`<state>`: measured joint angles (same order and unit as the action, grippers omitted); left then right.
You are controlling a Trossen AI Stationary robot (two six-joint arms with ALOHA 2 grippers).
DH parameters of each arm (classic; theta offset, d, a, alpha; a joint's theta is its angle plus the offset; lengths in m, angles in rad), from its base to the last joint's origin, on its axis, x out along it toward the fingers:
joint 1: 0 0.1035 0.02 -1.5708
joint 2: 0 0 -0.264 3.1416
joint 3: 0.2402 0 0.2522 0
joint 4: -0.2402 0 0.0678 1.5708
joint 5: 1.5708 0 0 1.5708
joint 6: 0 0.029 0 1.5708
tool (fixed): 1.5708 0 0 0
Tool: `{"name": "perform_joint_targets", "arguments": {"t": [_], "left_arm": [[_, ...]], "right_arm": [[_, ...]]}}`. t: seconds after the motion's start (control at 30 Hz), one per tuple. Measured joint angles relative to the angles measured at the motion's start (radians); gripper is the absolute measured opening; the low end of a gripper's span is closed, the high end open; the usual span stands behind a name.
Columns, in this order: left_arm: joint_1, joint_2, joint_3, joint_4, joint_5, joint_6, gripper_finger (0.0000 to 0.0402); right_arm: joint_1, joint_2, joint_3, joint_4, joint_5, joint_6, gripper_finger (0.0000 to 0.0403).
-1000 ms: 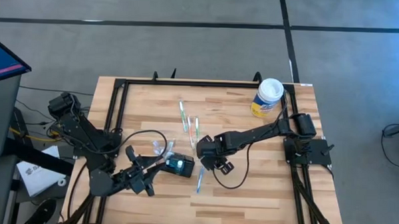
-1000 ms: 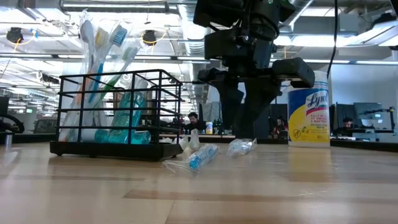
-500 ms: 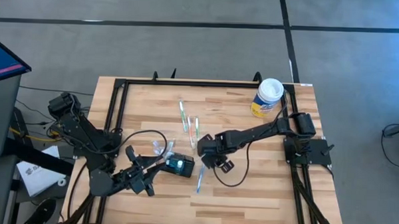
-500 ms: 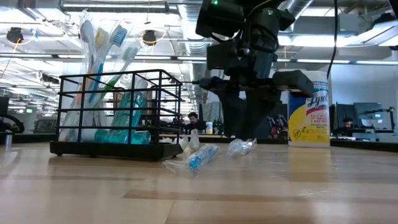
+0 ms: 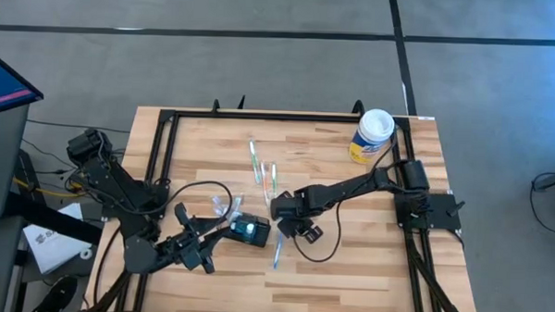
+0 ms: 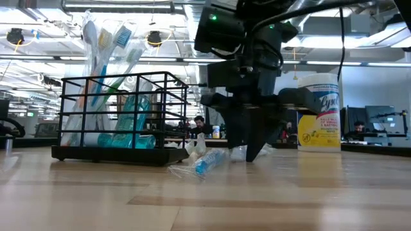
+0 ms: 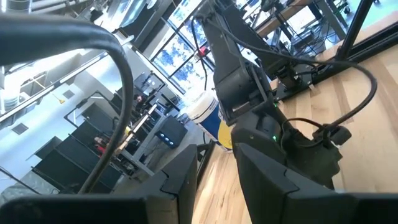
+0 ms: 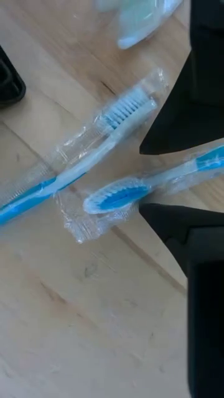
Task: Pick & Place toothbrushing station
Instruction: Put the right blue toothbrush into the wire organizer
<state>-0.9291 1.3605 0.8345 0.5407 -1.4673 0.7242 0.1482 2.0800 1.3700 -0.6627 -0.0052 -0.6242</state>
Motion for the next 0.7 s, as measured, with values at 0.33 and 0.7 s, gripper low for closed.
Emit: {"name": "perform_joint_targets", "arguments": {"t": [0.33,0.7], "left_arm": [[0.0,0.0,0.0,-0.001,0.006,0.0,0.0106],[0.0,0.0,0.0,-0.001,0.006,0.0,0.0106]], "right_arm": [[0.009,0.002,-0.001,-0.005,-0.001,0.018,0.008],[0.009,-0.015,0.004,-0.026,0.001,0.094,0.0009]]}}
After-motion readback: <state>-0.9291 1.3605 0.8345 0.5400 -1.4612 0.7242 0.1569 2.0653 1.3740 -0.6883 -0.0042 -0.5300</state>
